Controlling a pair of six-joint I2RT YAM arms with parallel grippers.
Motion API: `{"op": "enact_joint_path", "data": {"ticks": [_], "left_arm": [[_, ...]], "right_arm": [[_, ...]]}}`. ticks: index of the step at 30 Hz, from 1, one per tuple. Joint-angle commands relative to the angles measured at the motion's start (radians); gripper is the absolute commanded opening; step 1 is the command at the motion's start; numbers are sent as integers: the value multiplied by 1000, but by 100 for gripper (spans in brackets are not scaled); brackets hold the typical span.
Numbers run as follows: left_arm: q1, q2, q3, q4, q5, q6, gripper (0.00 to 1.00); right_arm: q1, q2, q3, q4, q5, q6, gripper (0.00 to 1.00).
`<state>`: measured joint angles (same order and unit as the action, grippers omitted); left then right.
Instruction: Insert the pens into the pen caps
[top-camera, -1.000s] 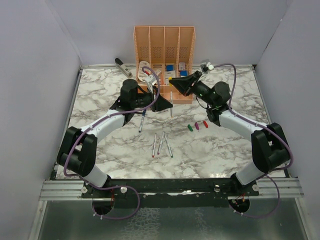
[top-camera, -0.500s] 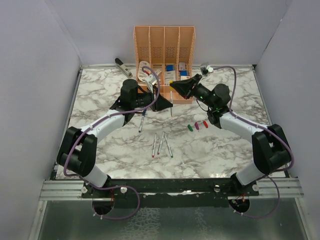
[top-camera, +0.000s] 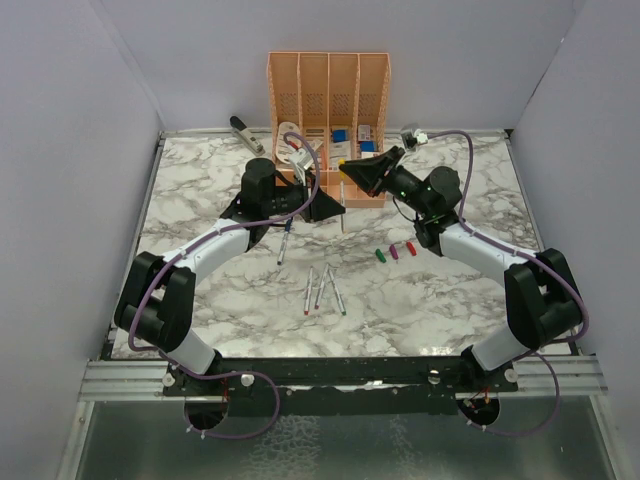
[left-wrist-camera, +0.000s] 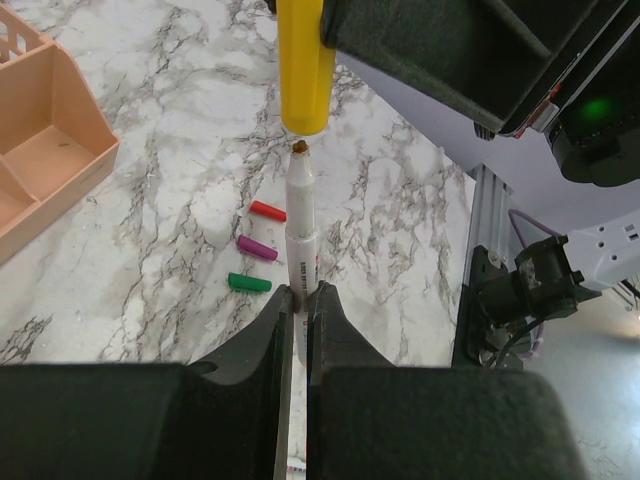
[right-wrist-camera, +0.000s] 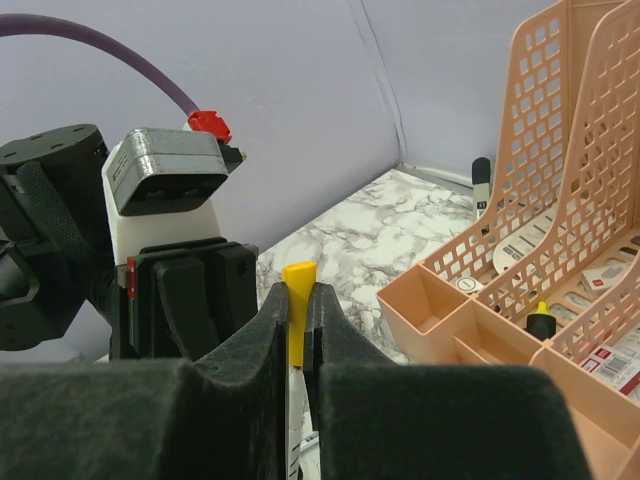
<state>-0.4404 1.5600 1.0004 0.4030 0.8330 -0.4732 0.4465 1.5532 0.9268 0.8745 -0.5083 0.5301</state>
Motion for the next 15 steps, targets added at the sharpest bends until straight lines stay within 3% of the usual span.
{"op": "enact_joint_path", "data": {"ticks": [1, 15], "left_arm": [[2, 3, 16, 36, -2, -1, 0], [3, 13, 38, 40, -12, 0, 0]], "right_arm": [[9, 12, 40, 20, 15, 8, 1], [11, -6, 1, -2, -1, 11, 1]]}}
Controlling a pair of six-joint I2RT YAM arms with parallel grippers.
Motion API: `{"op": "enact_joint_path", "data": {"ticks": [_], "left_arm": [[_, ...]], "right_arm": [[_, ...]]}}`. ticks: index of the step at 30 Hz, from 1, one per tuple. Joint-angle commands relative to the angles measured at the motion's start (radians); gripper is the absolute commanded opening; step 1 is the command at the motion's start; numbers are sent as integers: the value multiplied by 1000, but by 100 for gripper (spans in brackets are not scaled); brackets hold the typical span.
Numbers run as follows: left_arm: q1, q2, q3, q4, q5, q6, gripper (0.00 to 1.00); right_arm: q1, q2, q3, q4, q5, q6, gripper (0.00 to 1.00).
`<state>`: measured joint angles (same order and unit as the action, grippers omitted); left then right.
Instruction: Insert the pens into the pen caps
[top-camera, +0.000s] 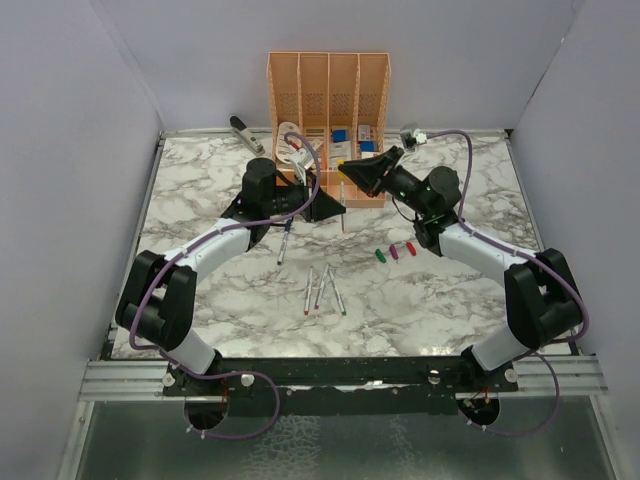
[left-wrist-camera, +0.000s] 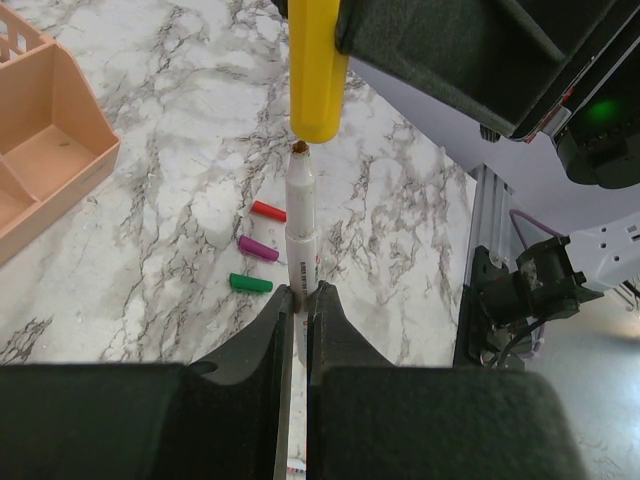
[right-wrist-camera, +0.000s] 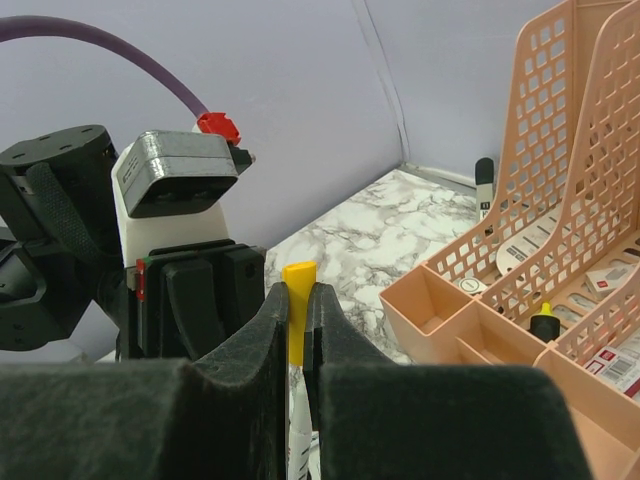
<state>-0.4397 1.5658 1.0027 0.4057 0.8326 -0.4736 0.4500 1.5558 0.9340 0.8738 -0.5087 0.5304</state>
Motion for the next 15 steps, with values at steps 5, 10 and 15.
{"op": "enact_joint_path", "data": {"ticks": [5, 10, 15], "left_arm": [[4, 11, 35, 38, -10, 1, 0], [3, 7, 35, 39, -5, 3, 0], [4, 0, 22, 39, 9, 6, 0]], "right_arm": [[9, -9, -12, -2, -6, 10, 1], [10, -10, -20, 2, 2, 2, 1], [10, 1, -17, 5, 7, -8, 1]]}}
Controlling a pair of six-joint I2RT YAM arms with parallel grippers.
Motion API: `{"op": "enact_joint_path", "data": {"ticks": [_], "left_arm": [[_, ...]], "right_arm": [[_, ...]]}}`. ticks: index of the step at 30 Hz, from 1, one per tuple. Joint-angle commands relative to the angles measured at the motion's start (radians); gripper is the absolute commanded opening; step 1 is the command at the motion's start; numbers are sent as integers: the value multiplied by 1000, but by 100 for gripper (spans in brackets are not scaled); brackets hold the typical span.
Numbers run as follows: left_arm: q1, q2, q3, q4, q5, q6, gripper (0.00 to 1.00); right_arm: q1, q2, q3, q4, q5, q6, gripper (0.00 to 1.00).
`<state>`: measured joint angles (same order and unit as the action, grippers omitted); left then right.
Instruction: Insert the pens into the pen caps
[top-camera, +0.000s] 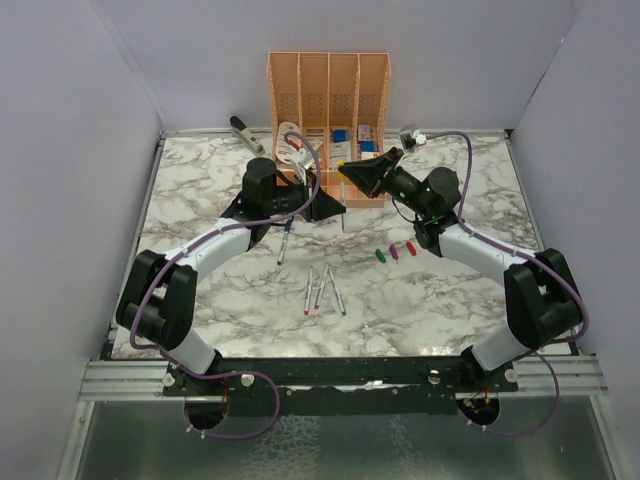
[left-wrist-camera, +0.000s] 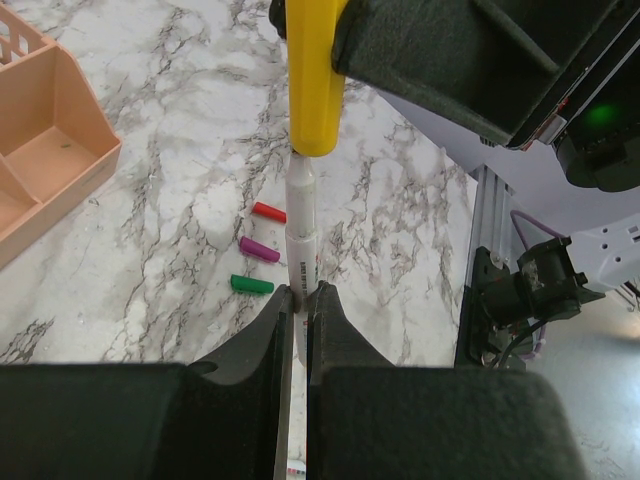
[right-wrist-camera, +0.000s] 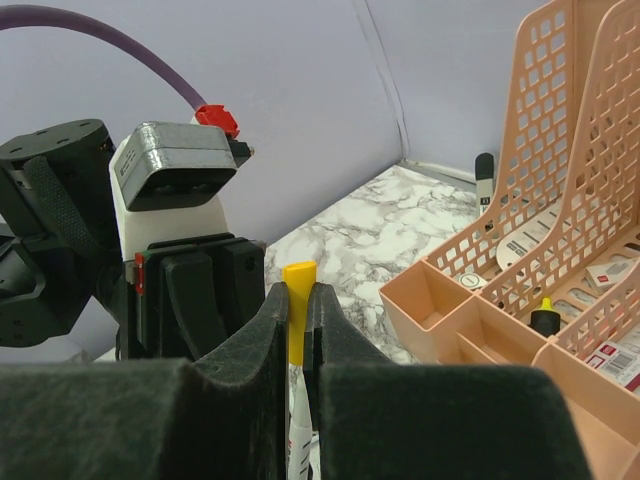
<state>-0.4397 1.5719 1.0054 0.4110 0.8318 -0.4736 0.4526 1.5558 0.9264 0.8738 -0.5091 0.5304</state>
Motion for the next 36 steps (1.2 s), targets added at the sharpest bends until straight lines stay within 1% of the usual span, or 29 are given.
{"op": "enact_joint_path", "data": {"ticks": [1, 18, 36], "left_arm": [[5, -9, 17, 32, 12, 6, 0], [9, -28, 3, 33, 14, 5, 0], [21, -31, 22, 41, -11, 8, 0]], "right_arm": [[8, 2, -9, 6, 8, -9, 1], [7, 23, 0, 12, 2, -12, 1], [9, 18, -36, -7, -24, -3, 1]]}}
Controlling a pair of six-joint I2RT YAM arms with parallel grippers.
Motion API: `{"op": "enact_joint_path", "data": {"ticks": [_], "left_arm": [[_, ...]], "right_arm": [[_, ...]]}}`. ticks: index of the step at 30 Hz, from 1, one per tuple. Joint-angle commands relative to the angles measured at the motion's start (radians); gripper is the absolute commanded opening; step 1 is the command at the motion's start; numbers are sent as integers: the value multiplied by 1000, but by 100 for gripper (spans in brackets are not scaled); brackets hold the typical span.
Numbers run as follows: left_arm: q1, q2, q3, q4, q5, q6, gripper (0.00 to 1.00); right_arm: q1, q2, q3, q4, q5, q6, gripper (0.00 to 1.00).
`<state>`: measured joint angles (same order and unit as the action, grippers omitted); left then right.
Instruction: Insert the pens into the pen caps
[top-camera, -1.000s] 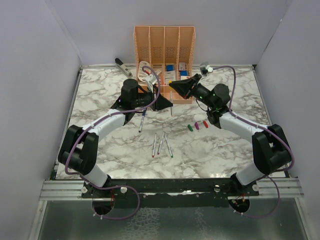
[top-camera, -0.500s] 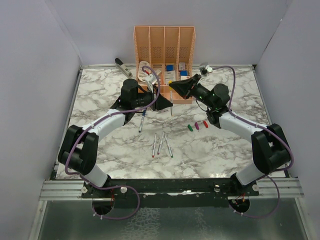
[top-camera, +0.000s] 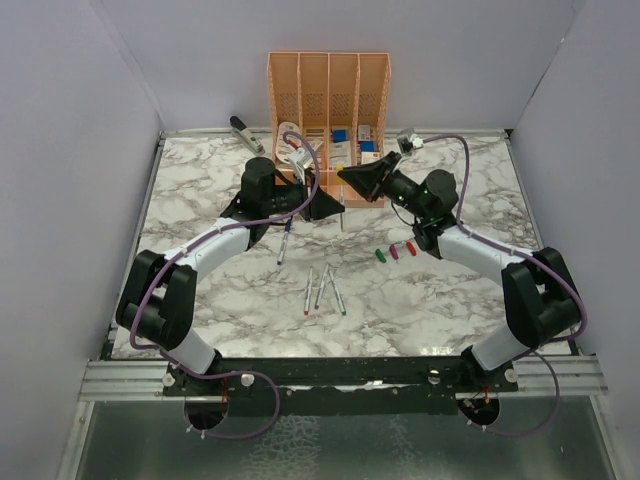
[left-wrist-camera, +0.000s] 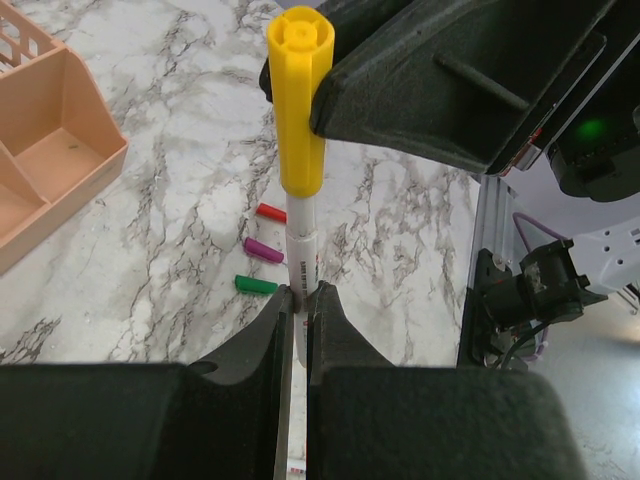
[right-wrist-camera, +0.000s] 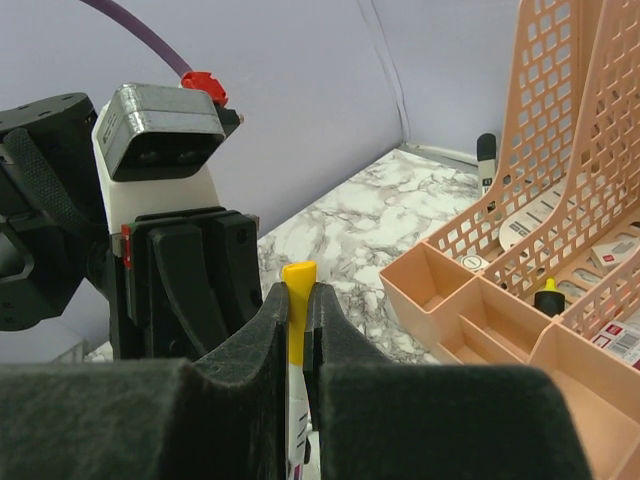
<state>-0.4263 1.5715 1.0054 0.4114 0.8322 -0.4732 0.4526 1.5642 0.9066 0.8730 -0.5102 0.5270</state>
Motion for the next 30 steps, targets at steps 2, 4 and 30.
{"op": "enact_joint_path", "data": {"ticks": [2, 4, 30], "left_arm": [[9, -27, 26, 46, -10, 6, 0], [9, -29, 33, 56, -13, 2, 0], [84, -53, 86, 173, -212, -61, 0]], "right_arm": [[9, 14, -19, -7, -30, 4, 1], [9, 21, -20, -10, -38, 8, 1], [51, 57, 0, -315, -104, -99, 1]]}}
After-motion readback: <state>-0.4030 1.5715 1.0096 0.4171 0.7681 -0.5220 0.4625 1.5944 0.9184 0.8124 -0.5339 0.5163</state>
